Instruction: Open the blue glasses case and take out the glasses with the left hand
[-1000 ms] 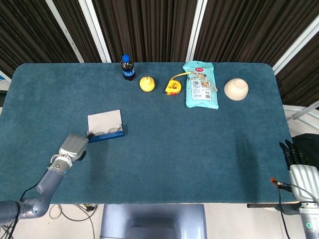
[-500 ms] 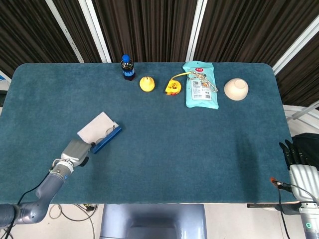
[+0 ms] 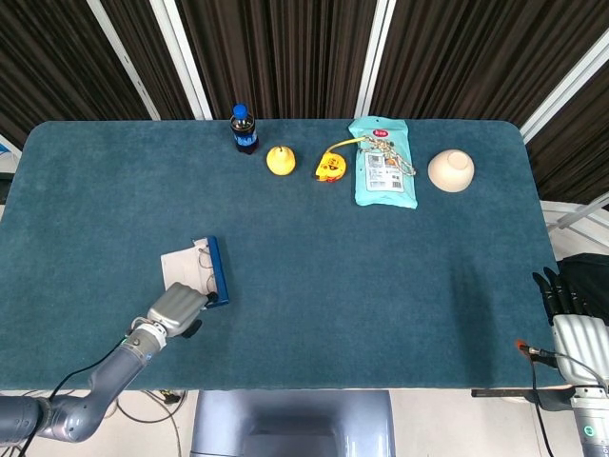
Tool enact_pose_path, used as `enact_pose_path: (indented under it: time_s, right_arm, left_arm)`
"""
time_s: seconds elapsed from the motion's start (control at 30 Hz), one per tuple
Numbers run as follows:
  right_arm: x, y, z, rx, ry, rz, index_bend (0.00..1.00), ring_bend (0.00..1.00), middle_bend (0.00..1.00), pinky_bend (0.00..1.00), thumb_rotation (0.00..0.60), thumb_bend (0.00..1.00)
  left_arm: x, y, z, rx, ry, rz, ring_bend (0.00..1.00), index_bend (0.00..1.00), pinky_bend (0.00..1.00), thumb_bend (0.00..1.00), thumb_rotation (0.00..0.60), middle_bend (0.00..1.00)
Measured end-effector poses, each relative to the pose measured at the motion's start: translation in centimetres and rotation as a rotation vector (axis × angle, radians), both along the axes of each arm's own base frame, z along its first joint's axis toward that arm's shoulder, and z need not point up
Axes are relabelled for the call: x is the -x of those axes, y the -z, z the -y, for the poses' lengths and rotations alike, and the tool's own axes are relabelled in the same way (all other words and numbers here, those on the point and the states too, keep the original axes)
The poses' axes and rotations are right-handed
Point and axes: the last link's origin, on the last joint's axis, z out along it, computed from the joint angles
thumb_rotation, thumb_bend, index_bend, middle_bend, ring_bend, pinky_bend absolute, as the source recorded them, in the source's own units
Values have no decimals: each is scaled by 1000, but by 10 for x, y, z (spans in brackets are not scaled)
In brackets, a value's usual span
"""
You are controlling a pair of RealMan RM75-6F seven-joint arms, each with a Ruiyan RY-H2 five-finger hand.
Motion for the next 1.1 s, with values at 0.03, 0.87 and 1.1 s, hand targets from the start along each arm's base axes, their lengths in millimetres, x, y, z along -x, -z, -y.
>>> enact_pose_path:
  time_s: [0.03, 0.87, 1.1]
  right_arm:
    - [0, 0, 0, 0, 0, 0, 0, 0, 0, 214, 600, 167]
    - [1, 1, 1, 0, 9, 5, 0, 0, 0, 214, 600, 168]
    - [1, 1, 1, -1, 15, 8, 0, 0, 0, 215, 600, 167]
  left_arm:
    - [-2, 0, 0, -1, 1, 9, 791, 249, 893, 423, 600, 892]
    - [-27, -6, -66, -102, 91, -65, 796, 87, 910, 376, 600, 897]
    - [-34, 6, -81, -95, 63, -162, 796, 87, 910, 376, 600, 897]
